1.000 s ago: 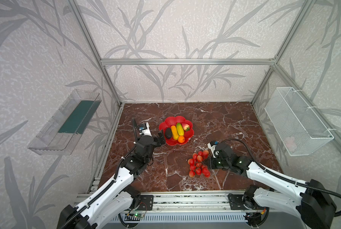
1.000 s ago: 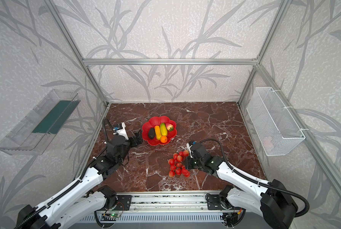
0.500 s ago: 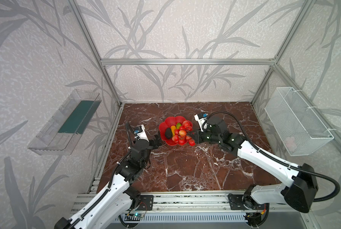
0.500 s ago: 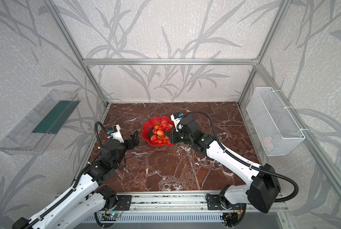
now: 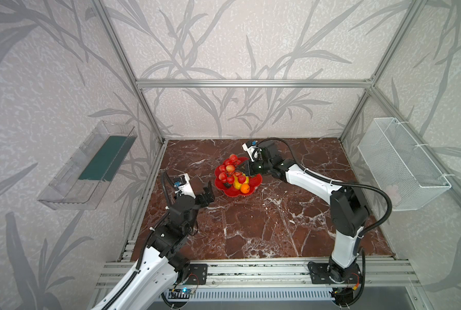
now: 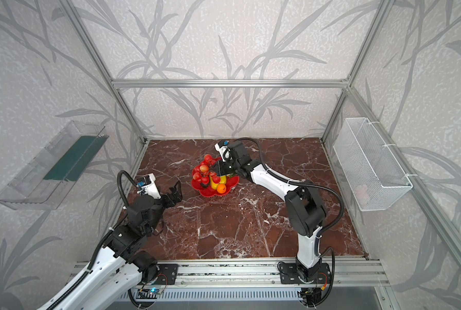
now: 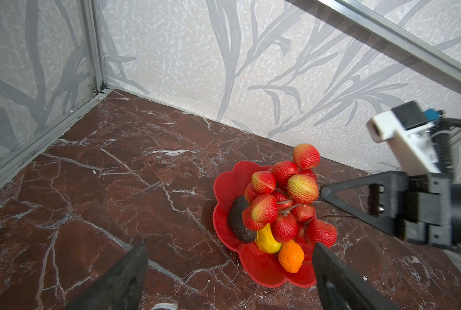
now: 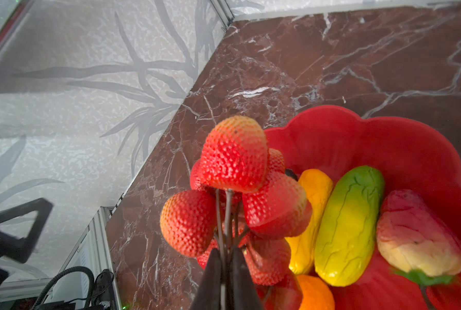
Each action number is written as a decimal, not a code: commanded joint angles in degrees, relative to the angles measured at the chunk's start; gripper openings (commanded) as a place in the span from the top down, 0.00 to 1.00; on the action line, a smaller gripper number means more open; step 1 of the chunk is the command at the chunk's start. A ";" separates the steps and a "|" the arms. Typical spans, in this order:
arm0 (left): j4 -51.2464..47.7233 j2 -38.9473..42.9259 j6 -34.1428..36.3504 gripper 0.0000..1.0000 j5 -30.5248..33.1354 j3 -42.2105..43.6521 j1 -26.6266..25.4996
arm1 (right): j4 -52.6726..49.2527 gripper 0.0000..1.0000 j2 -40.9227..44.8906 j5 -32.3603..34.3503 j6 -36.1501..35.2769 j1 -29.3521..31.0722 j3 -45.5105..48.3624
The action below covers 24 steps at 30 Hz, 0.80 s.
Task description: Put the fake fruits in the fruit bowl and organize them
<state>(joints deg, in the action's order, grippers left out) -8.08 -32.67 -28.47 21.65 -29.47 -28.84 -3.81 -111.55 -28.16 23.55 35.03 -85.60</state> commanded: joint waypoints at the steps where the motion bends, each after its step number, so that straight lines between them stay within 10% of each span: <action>1: -2.86 1.37 -0.23 0.04 1.83 0.65 0.28 | 2.92 1.00 -3.24 -4.93 -0.12 -1.69 -2.41; 5: -3.75 1.86 -0.02 0.04 2.00 0.65 0.28 | 2.83 0.99 -5.92 -5.45 0.17 -3.70 -2.38; 19: 4.76 0.54 12.03 0.00 11.55 3.53 0.43 | 7.27 0.02 11.58 -1.66 0.67 -10.22 10.34; 24: 21.92 -4.25 22.29 0.00 20.86 10.85 2.28 | 7.42 0.01 26.60 9.85 -5.54 -13.01 23.87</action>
<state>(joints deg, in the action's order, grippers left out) 2.55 -34.72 -14.20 34.57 -21.76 -27.90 2.79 -91.59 -25.71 22.44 23.20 -66.50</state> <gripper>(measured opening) 0.996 0.990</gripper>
